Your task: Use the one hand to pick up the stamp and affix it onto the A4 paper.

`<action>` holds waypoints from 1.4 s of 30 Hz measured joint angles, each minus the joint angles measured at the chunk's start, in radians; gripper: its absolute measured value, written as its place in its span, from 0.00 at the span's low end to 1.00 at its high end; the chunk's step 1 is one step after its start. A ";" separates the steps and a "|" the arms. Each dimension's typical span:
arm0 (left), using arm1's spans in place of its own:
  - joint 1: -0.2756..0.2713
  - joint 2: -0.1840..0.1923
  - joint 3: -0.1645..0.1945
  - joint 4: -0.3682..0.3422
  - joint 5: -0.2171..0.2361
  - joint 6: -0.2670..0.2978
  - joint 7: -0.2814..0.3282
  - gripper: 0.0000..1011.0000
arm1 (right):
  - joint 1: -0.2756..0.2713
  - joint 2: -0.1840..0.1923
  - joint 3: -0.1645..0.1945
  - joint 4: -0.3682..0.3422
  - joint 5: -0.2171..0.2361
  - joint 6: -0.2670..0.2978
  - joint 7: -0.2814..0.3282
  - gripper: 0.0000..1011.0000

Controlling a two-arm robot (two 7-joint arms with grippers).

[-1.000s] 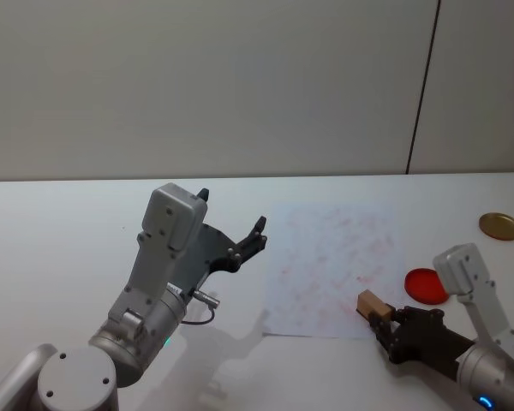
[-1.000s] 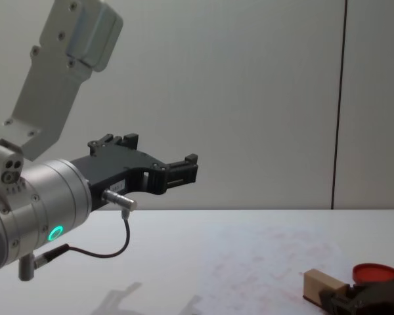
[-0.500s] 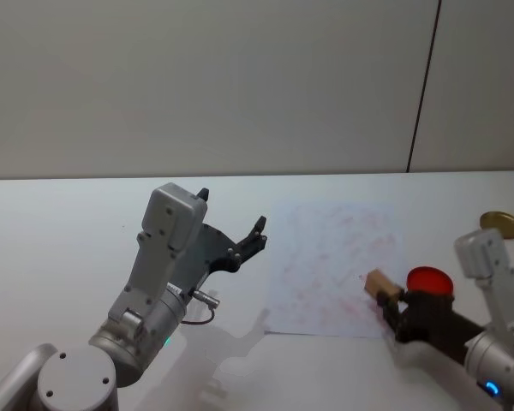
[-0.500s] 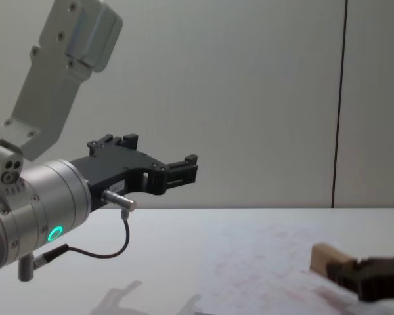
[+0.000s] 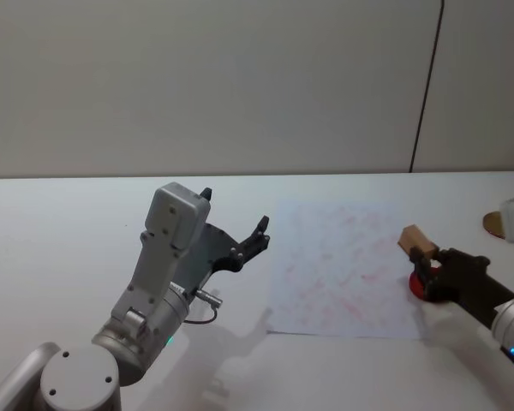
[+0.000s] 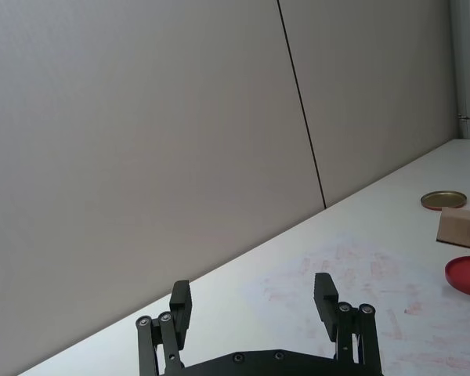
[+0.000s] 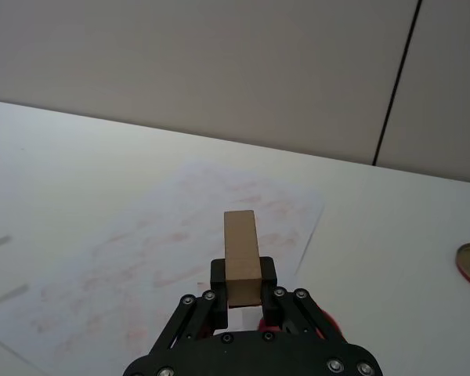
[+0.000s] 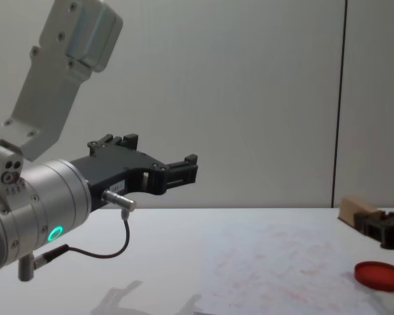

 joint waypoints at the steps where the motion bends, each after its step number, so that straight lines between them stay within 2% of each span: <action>1: 0.000 0.000 0.000 0.000 0.000 0.000 0.000 0.98 | 0.002 0.001 0.002 0.002 -0.001 -0.001 -0.004 0.21; 9: 0.000 0.000 0.000 0.000 0.000 0.000 0.000 0.98 | 0.022 0.009 0.014 0.035 -0.029 0.000 -0.016 0.21; 20: 0.000 0.000 0.000 0.000 0.000 0.000 0.000 0.98 | 0.034 0.016 0.018 0.074 -0.057 0.018 -0.004 0.21; 42: 0.000 0.000 0.000 0.000 0.000 0.000 0.000 0.98 | 0.052 0.012 0.019 0.124 -0.063 0.053 -0.001 0.21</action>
